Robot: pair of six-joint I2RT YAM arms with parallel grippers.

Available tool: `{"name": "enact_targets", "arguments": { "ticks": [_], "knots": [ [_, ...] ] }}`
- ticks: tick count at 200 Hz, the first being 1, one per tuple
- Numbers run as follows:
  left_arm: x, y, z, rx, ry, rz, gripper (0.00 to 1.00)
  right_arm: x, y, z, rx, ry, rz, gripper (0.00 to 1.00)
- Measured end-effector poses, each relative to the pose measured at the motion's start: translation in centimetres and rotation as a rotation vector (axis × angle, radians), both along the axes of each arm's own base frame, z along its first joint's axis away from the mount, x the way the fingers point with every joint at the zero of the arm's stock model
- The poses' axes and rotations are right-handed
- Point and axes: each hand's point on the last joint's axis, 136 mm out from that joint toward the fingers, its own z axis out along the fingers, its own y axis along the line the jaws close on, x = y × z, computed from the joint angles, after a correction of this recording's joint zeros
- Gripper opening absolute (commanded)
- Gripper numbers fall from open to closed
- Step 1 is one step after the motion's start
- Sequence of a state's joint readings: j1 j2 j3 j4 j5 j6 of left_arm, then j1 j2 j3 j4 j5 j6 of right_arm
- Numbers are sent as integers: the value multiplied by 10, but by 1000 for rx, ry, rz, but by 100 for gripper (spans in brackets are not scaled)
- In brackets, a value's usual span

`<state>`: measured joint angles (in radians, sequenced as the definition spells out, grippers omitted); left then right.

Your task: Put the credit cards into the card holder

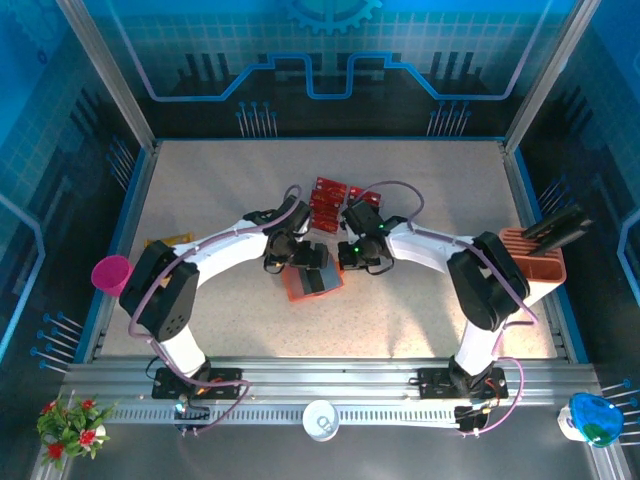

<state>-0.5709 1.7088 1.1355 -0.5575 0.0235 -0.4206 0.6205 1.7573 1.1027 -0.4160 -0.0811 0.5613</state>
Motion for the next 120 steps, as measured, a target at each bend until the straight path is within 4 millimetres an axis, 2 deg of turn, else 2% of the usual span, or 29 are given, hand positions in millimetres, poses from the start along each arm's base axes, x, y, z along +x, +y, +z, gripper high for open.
{"name": "enact_targets", "arguments": {
  "ticks": [27, 82, 120],
  "knots": [
    [-1, -4, -6, 8, 13, -12, 99, -4, -1, 9, 34, -12, -23, 0],
    [-9, -14, -19, 29, 42, -44, 99, -15, -7, -2, 32, 26, -54, 0],
    [-13, -15, -30, 49, 62, -53, 99, -18, -10, -2, 34, 28, -60, 0]
  ]
}}
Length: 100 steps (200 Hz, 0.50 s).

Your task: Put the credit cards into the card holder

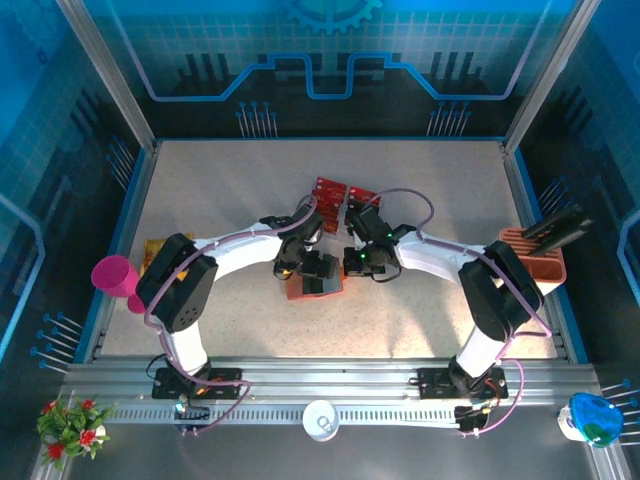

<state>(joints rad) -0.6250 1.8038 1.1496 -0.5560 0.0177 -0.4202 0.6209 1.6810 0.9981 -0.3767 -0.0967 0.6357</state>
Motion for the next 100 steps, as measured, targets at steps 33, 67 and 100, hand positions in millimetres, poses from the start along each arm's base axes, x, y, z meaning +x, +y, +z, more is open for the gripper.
{"name": "enact_targets", "arguments": {
  "ticks": [33, 67, 100],
  "knots": [
    [0, 3, -6, 20, 7, 3, 99, 0, 0, 2, 6, -7, -1, 0],
    [2, 5, -7, 33, -2, 8, 99, -1, -1, 2, 6, -7, -1, 0],
    [1, 9, -9, 54, -6, 13, 99, -4, -3, -3, 2, 1, -4, 0]
  ]
}}
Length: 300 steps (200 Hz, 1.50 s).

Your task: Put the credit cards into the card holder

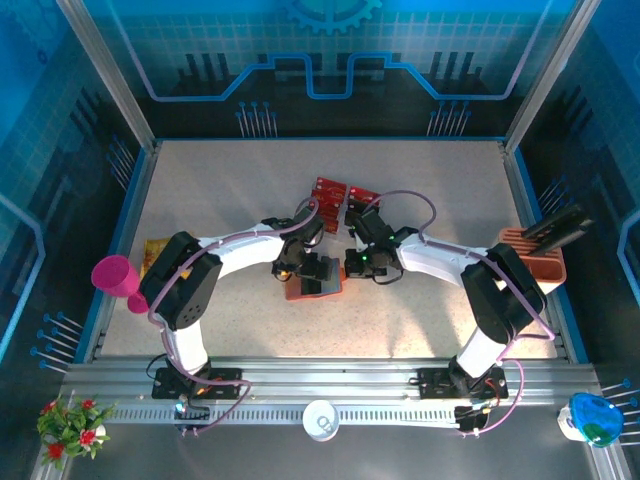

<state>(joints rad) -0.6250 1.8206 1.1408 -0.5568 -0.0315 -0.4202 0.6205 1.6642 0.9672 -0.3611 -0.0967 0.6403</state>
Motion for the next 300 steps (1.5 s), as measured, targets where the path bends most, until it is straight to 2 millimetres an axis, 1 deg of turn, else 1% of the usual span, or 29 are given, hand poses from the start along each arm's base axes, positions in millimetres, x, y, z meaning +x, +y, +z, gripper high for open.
{"name": "enact_targets", "arguments": {
  "ticks": [23, 59, 104, 134, 166, 221, 249, 263, 277, 300],
  "knots": [
    [0, 2, -1, 14, -3, 3, 99, -2, -3, -4, -3, 7, -7, 0],
    [-4, 10, -5, 49, 7, 8, 99, -2, -14, -8, -12, 15, -35, 0],
    [-9, 16, -6, 70, 16, 10, 99, -3, -22, -8, -12, 14, -57, 0],
    [-9, 17, -4, 67, 13, 10, 99, -2, -24, -8, -5, 7, -64, 0],
    [-9, 17, -3, 69, 10, 10, 99, -8, -33, -12, -15, 17, -81, 0],
    [-9, 17, 0, 64, 3, 10, 99, -19, -40, -18, -11, 41, -118, 0],
    [-9, 16, 2, 55, 0, 9, 99, -23, -43, -21, -6, 49, -138, 22],
    [-7, 13, 7, 42, -8, 8, 99, -24, -43, -22, -5, 55, -148, 29],
    [-4, 10, 15, 21, -23, 6, 99, -23, -43, -20, -2, 52, -149, 32],
    [2, 2, 31, -17, -57, 4, 99, -21, -42, -11, 14, 29, -148, 33]
  ]
}}
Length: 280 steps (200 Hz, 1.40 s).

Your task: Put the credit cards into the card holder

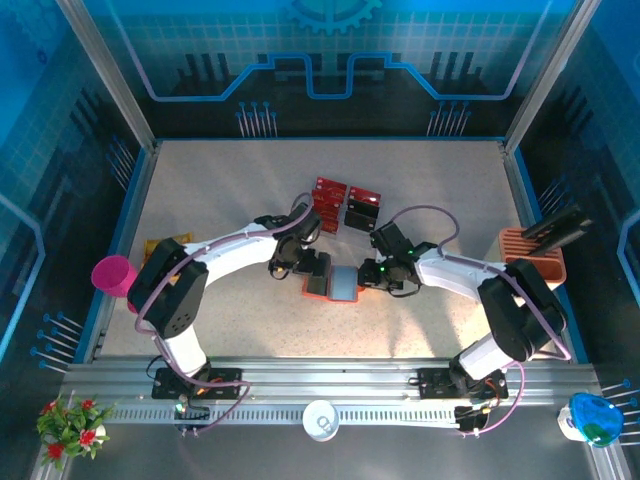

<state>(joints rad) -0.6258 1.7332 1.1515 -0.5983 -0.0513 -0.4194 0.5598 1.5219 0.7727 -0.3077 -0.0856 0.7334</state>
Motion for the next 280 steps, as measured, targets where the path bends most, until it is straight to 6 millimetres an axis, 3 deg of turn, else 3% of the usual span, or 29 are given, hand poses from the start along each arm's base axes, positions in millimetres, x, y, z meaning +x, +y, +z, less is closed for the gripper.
{"name": "enact_targets", "arguments": {
  "ticks": [42, 88, 151, 205, 280],
  "knots": [
    [6, -15, 29, -90, -41, -17, 99, 6, 4, 28, 37, -58, -1, 27],
    [1, -25, 35, -147, -14, -40, 99, 9, 12, 38, 84, -63, -7, 8],
    [-4, -30, 33, -167, 3, -49, 99, 18, 29, 28, 112, -32, -10, 0],
    [-16, -23, 12, -138, 36, -62, 99, 19, 39, -3, 90, 28, -9, 0],
    [-18, -32, 6, -126, 23, -112, 99, 24, 39, -3, 73, 26, 14, 0]
  ]
}}
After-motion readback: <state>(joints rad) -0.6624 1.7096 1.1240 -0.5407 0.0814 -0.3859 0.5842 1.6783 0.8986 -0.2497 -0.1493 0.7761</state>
